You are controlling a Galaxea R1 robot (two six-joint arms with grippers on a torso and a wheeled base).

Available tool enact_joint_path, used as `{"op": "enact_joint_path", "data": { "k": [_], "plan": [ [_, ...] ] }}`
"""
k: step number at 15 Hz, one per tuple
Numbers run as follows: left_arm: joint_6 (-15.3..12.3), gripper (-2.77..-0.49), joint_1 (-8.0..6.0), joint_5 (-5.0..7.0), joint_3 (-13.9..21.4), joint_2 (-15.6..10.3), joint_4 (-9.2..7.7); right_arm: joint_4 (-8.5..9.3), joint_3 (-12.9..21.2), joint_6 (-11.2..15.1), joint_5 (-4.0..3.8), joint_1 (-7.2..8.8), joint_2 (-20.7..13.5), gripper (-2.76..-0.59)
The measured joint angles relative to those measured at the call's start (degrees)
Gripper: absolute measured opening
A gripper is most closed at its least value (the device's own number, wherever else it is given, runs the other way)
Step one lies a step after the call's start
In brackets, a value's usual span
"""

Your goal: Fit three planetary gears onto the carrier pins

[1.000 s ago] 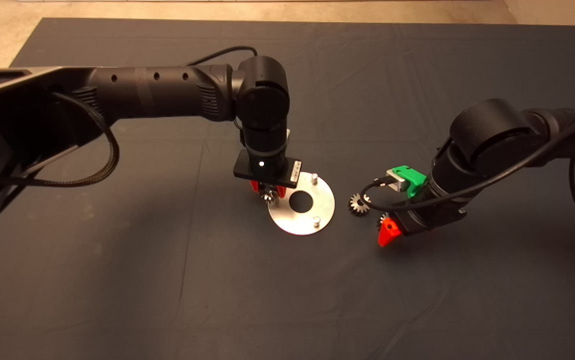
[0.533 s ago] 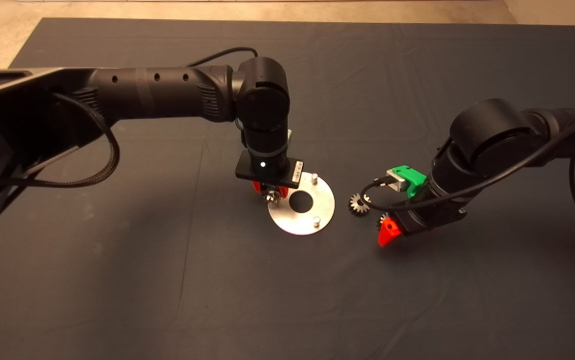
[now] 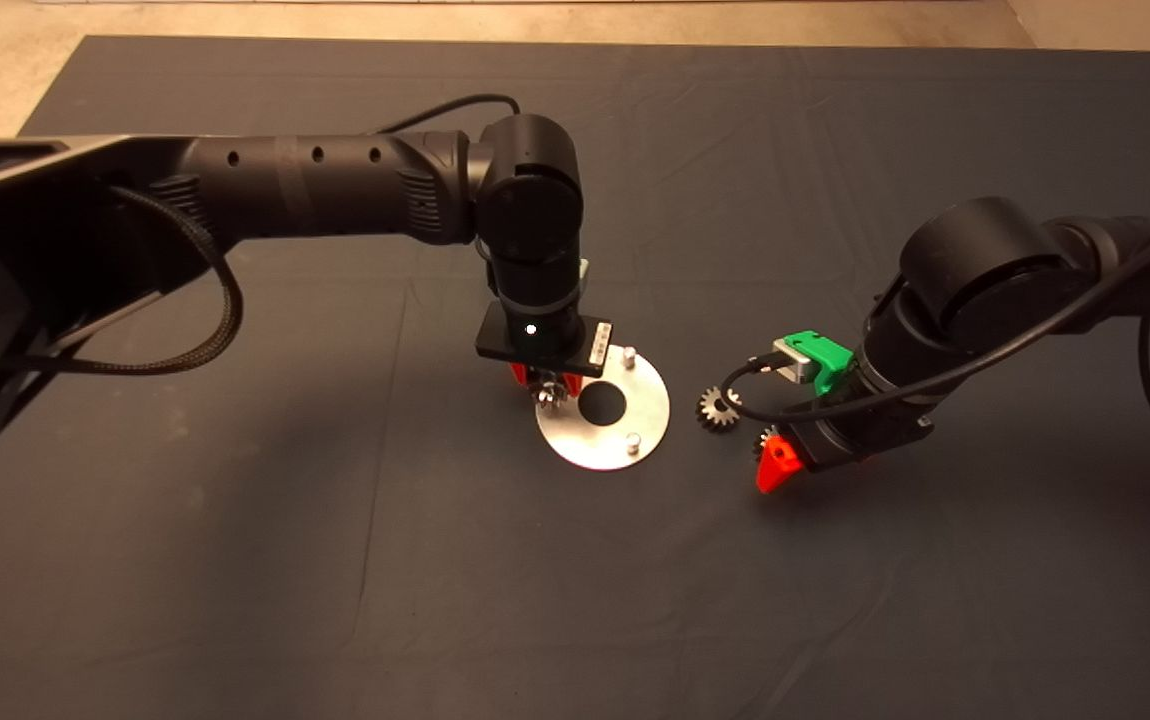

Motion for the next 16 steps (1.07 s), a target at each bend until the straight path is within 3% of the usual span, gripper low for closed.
{"op": "enact_joint_path", "data": {
  "k": [16],
  "plan": [
    [-0.12, -2.31, 0.32, 0.05, 0.36, -0.02, 0.08, 0.0, 0.02, 0.02, -0.02, 0.01, -0.02, -0.63]
  ]
}}
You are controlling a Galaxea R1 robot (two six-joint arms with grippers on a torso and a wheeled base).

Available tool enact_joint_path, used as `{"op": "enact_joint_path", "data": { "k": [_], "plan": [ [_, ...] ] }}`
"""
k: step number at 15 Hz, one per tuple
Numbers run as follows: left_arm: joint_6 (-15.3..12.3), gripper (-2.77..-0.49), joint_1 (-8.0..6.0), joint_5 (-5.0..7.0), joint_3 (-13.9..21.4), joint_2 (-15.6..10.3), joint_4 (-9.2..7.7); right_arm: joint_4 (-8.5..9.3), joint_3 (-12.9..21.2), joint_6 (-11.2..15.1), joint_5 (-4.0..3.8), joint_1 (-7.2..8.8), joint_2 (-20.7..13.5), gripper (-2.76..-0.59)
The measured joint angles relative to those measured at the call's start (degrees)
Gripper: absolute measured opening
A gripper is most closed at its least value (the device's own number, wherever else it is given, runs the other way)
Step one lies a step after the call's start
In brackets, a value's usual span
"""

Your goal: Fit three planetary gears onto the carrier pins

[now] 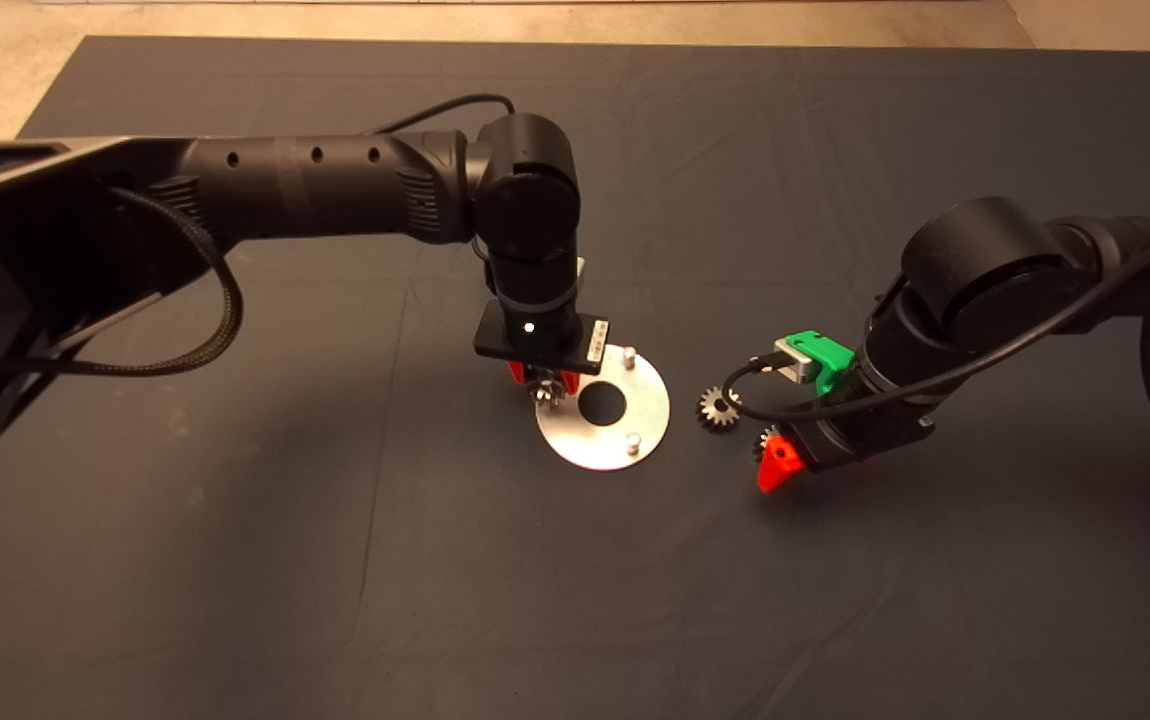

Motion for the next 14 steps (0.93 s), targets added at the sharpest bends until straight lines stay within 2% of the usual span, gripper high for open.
{"op": "enact_joint_path", "data": {
  "k": [14],
  "plan": [
    [0.17, -2.32, 0.41, 0.01, 0.02, 0.0, 0.21, 0.0, 0.0, 0.0, 0.0, 0.0, 0.0, -0.63]
  ]
}}
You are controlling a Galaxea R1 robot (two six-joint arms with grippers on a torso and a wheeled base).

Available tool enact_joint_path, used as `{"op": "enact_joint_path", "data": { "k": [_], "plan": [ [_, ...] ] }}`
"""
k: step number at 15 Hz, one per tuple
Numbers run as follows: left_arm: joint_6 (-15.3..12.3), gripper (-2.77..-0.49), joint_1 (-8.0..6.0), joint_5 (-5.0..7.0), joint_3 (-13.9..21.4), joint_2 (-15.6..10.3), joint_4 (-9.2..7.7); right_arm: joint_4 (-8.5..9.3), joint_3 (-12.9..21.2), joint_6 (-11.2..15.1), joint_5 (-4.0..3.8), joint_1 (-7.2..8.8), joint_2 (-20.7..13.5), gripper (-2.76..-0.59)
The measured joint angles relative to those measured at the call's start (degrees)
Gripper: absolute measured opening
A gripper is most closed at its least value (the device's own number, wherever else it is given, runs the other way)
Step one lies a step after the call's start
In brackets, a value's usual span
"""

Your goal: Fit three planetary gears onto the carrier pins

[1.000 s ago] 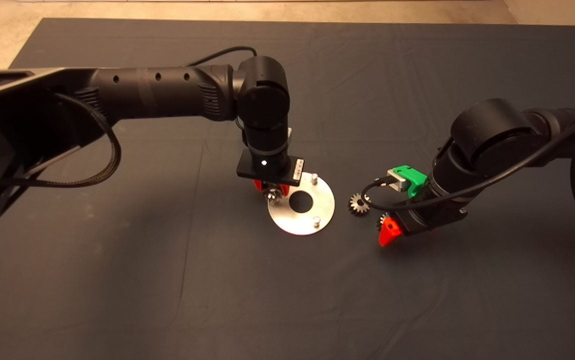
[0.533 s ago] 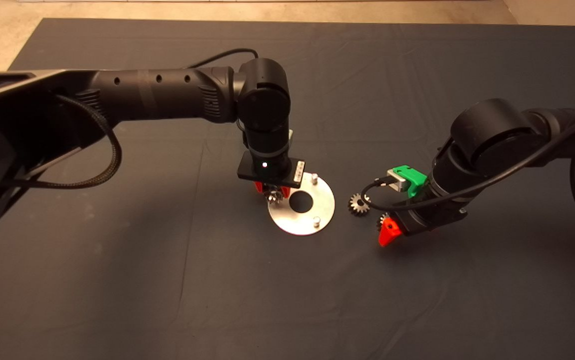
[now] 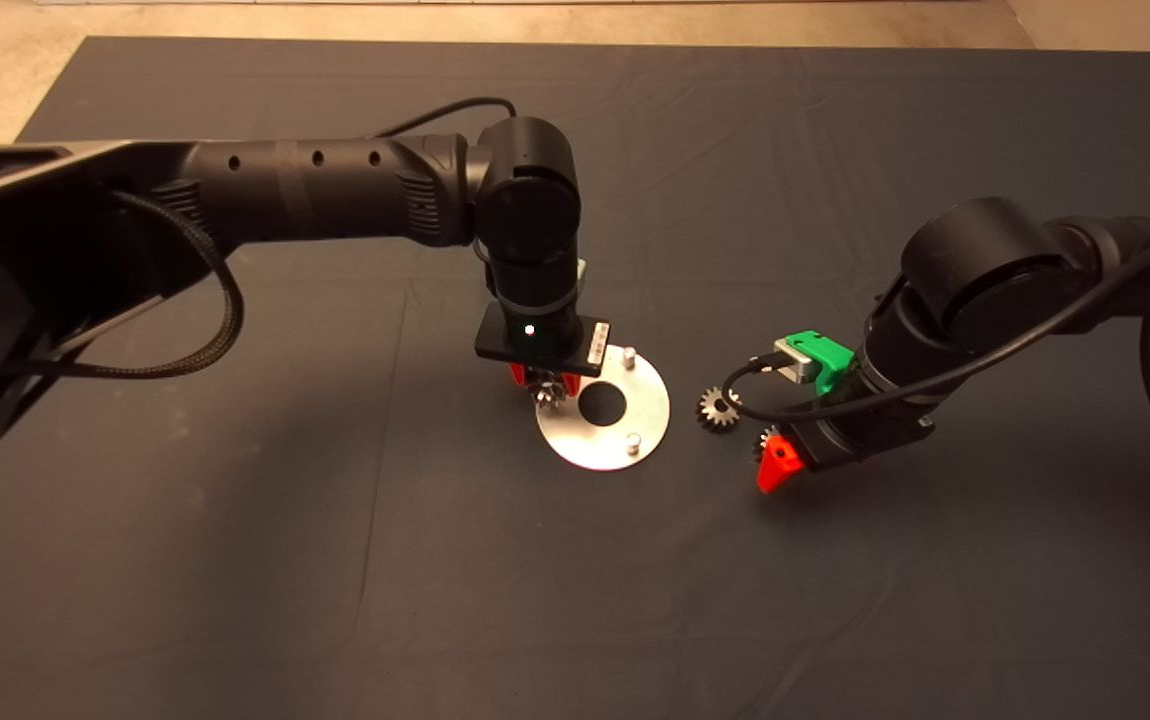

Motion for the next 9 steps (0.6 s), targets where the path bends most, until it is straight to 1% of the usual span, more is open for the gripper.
{"op": "enact_joint_path", "data": {
  "k": [9],
  "plan": [
    [0.0, -2.32, 0.23, -0.01, 0.0, -0.03, 0.25, 0.0, -0.01, 0.0, 0.01, 0.0, -0.01, -0.63]
  ]
}}
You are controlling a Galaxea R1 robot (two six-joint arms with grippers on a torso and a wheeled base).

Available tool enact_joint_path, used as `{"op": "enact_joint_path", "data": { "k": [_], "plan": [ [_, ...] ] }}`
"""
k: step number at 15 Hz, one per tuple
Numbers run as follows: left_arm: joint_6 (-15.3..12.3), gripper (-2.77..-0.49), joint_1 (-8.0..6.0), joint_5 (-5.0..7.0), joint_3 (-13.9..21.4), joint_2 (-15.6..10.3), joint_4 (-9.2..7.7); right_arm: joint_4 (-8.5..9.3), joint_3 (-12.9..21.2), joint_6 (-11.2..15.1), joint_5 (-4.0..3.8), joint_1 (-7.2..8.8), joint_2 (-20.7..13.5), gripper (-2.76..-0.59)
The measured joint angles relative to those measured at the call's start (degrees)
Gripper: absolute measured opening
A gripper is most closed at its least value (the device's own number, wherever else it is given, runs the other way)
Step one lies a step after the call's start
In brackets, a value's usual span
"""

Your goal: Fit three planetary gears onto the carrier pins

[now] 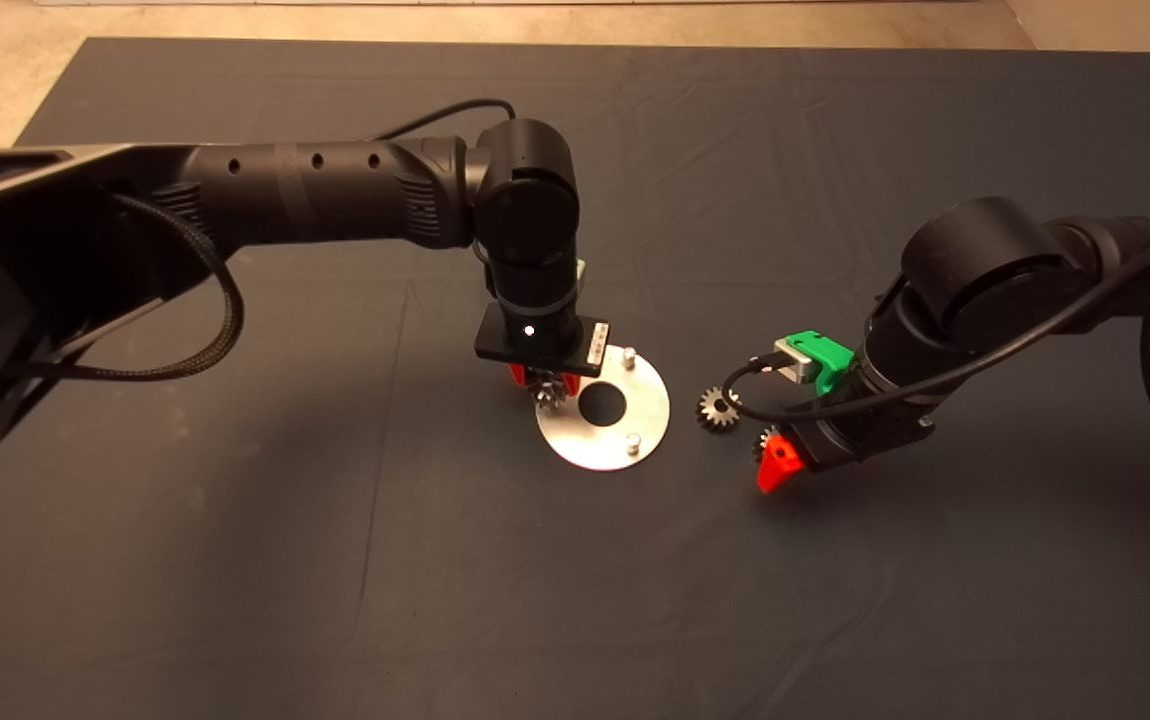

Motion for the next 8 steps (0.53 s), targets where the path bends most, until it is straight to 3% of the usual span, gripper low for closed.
{"op": "enact_joint_path", "data": {
  "k": [4, 6, 8],
  "plan": [
    [-0.2, -2.32, 0.27, 0.1, 1.66, -0.23, 1.07, 0.0, 0.01, -0.01, -0.01, -0.01, -0.01, -0.63],
    [-1.12, -2.32, 1.54, 0.01, 2.71, -0.25, 1.11, 0.01, 0.01, -0.01, 0.04, -0.02, -0.14, -0.63],
    [-1.54, -2.32, 1.73, -0.03, 3.3, -0.27, 0.94, -0.02, 0.01, -0.01, -0.12, 0.02, -0.27, -0.63]
  ]
}}
